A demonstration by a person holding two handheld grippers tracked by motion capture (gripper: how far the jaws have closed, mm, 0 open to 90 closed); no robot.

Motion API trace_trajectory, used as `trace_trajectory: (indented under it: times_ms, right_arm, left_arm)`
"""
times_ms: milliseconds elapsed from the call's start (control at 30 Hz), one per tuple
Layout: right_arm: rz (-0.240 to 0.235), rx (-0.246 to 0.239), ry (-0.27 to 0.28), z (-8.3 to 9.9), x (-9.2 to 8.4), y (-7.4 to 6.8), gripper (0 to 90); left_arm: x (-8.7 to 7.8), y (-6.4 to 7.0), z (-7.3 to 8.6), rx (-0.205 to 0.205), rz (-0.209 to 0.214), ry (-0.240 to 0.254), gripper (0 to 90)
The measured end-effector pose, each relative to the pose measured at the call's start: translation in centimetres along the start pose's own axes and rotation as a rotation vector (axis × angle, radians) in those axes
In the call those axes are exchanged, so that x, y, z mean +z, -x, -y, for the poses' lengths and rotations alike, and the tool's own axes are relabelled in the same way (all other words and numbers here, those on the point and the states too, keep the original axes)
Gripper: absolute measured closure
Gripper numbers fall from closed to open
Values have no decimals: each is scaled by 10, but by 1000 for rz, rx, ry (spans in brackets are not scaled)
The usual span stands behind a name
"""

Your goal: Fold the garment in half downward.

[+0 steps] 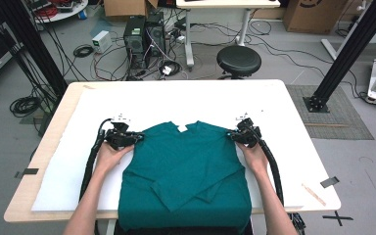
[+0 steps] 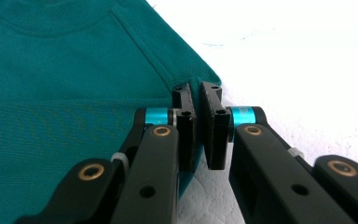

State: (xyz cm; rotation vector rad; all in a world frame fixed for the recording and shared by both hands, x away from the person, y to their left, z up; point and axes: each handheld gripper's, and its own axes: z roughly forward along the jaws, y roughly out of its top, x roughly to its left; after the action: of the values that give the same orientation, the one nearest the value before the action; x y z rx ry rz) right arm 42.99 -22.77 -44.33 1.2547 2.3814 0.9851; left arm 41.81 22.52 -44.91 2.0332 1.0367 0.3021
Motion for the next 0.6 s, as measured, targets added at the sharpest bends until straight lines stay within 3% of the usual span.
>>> trace_trajectory:
  times_ms: [133, 200, 400, 600]
  right_arm:
    - [-11, 9, 3, 1, 0, 2, 866]
    - [-13, 7, 2, 1, 0, 2, 866]
    - [3, 0, 0, 0, 0, 0, 865]
    - [-15, 28, 0, 0, 0, 3, 865]
  left_arm:
    - [0, 2, 0, 14, -14, -1, 826]
    - [1, 2, -1, -9, -16, -1, 827]
    - [1, 9, -1, 6, -66, -4, 829]
    - [0, 7, -2, -31, -51, -9, 829]
